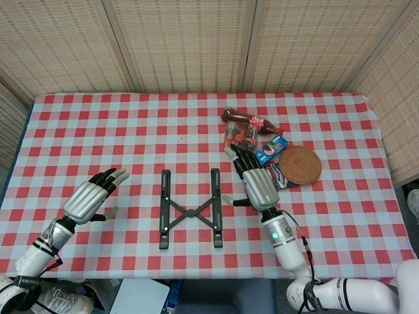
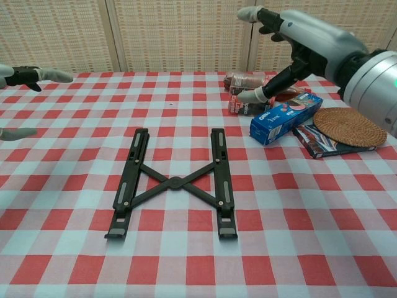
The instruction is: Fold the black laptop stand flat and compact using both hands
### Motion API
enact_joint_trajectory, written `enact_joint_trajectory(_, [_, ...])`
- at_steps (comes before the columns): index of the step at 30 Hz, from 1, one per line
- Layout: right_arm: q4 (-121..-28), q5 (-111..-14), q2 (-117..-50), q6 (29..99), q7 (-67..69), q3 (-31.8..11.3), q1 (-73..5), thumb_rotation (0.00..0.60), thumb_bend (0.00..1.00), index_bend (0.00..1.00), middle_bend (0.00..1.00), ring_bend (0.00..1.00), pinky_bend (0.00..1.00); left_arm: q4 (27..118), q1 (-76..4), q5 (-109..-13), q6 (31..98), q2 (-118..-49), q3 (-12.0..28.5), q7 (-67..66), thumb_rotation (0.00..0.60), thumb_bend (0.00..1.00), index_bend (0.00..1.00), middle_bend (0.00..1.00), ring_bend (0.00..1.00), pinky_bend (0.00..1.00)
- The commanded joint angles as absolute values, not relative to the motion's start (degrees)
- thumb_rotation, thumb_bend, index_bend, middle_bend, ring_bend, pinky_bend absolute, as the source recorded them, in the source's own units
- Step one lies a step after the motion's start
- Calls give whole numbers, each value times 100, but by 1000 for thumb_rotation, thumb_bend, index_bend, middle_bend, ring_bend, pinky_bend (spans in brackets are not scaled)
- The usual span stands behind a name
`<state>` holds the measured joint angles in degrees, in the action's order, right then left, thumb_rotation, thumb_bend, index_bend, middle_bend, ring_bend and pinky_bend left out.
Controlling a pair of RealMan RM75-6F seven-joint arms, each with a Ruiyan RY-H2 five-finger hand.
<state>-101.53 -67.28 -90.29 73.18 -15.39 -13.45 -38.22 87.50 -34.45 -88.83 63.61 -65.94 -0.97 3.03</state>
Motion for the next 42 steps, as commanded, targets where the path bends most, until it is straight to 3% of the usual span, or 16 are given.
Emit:
enact_joint_trajectory(1, [-10498,-7657,-8313,7153,-1818,-912,-3799,600,96,0,0,0,0,8511,-3627,-9012,6235,-6705,4,131,600,349,0,0,0,160])
enact_joint_trajectory(8, [-10527,-8726,-7831,6728,-2281,-352,-3913,600,35,0,0,0,0,7740,-4075,-9266,5978,-7381,204,-431,600,335,0,0,0,160])
enact_joint_trajectory(14, [-10085,-9219,-8043,6526,-2433,-166,-4005,600,3,0,0,0,0,7142,-4407,-9328,5703,-8007,280,-608,600,294,0,0,0,160])
enact_joint_trajectory(26, [-8859,-9667,-8823,6292,-2653,-45,-4133,600,0,0,0,0,0,5805,-4745,-9185,5272,-9055,259,-572,600,272,0,0,0,160])
enact_joint_trajectory(42, [-7666,-9821,-9285,6175,-2496,36,-4177,600,0,0,0,0,0,5174,-4796,-9025,5062,-9459,99,-280,600,272,0,0,0,160])
